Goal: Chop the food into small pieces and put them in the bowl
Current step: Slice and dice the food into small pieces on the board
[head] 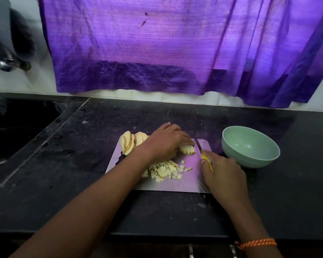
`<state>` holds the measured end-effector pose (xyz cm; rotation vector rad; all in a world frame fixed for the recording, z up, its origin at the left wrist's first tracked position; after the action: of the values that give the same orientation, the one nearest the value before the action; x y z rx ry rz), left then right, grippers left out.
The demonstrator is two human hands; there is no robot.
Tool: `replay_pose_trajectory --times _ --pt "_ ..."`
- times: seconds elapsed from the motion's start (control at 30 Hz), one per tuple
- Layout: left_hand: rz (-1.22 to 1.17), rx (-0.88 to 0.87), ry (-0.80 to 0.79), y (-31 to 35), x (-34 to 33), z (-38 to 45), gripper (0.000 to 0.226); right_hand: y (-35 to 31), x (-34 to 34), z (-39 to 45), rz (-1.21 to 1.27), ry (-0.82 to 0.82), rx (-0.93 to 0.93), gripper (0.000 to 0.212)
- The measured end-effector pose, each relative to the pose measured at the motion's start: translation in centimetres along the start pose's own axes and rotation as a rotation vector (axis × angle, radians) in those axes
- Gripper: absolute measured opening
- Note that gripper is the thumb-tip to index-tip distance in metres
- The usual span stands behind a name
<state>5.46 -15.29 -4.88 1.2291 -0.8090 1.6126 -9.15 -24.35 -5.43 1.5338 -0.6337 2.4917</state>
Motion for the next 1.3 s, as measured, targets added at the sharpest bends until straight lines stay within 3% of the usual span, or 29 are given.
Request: replay_pose_trajectory --times 0.1,0.33,0.53,0.83,1.1,1.3 --pt "0.023 0.04 0.003 -0.7 0.4 -0.3 0.049 -0.3 0.1 0.0 0.023 -0.006 0.01 0.041" --pt "0.043 0.168 0.08 -1.1 0.3 -1.2 0.052 0.4 0.1 -0.1 0.148 -0.011 -0.05 0.041" --pt "-0.019 0.236 0.105 -2.4 1.1 -2.1 0.057 -1.2 0.1 -0.9 0.009 -0.017 -0.012 0.043" --pt "-0.114 0.323 0.101 -3.6 1.5 -2.5 0.035 -2.0 1.0 -1.5 -0.014 -0.004 -0.001 0.041" --pt "-0.193 0.37 0.013 -4.1 0.4 -2.4 0.054 -2.5 0.4 -1.2 -0.031 -0.038 0.043 0.044" --pt "-0.214 0.395 -0.002 -4.4 -0.5 -2.4 0.052 -2.6 0.4 -1.1 0.01 -0.054 0.055 0.045"
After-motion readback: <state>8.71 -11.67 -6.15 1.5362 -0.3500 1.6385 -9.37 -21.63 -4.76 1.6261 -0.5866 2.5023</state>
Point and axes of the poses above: each hand's wrist, its own z-axis towards the middle knuckle, its own x-axis out of the back of the hand, y = z × x, the point moved 9 cm from there along z, towards the middle knuckle, and after that the axes turned 2 degrees about y, right-handed, at the moved point
